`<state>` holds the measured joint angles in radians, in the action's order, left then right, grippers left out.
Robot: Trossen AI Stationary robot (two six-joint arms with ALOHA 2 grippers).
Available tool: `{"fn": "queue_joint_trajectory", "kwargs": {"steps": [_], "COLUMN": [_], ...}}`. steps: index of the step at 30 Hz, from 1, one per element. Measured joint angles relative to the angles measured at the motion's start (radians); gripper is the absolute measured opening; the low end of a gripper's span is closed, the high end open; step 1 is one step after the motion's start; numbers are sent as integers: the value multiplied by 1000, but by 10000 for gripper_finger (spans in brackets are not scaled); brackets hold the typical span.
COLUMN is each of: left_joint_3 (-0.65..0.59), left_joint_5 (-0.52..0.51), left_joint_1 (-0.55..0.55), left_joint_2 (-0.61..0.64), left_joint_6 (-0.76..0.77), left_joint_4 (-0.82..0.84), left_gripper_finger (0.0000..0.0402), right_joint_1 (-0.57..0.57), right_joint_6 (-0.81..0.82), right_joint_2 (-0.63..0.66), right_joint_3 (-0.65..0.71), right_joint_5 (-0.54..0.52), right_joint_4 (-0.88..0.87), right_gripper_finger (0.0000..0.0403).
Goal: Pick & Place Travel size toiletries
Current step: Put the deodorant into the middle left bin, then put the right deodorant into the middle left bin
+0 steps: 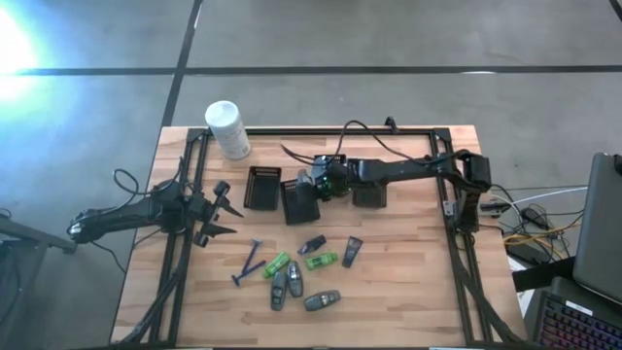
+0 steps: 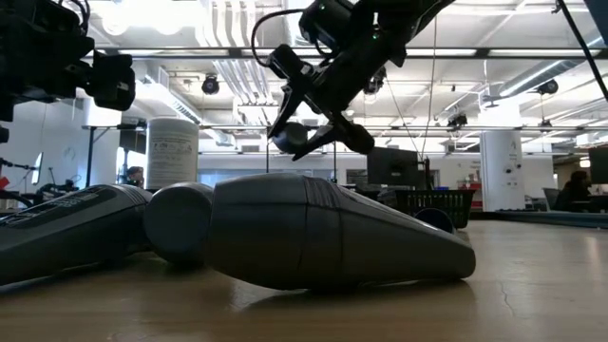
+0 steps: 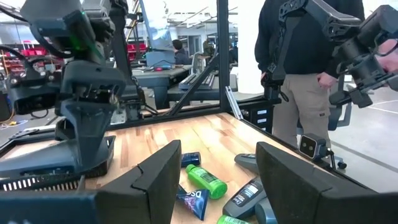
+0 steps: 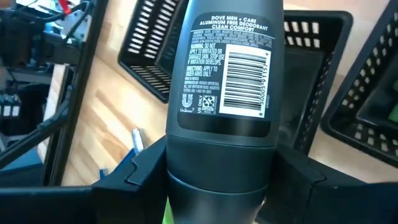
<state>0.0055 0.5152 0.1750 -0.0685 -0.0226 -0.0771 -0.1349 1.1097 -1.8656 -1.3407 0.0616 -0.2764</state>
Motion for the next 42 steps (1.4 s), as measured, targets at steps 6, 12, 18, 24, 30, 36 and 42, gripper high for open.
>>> {"fn": "queue_joint_trajectory", "kwargs": {"steps": [6, 12, 18, 24, 30, 36, 42], "left_joint_3": [0, 0, 0, 0, 0, 0, 0], "left_joint_5": [0, -1, -2, -2, -2, -3, -4], "left_joint_1": [0, 0, 0, 0, 0, 0, 0], "left_joint_2": [0, 0, -2, -2, -2, -2, -2], "left_joint_6": [0, 0, 0, 0, 0, 0, 0], "left_joint_4": [0, -1, -1, -1, -2, -2, -2], "left_gripper_finger": [213, 213, 213, 213, 213, 213, 213], "right_joint_1": [-1, -2, -5, -8, -2, 42, 154], "right_joint_6": [47, 68, 61, 47, 8, -160, -540], "right_joint_2": [-36, -178, -224, -224, -212, -110, -1], "right_joint_3": [-2, -70, -152, -160, -159, -161, -156], "right_joint_5": [26, 77, 69, 29, 80, 88, 65], "right_joint_4": [43, 46, 48, -11, -64, -220, -453], "right_gripper_finger": [197, 206, 236, 272, 307, 334, 348]}}
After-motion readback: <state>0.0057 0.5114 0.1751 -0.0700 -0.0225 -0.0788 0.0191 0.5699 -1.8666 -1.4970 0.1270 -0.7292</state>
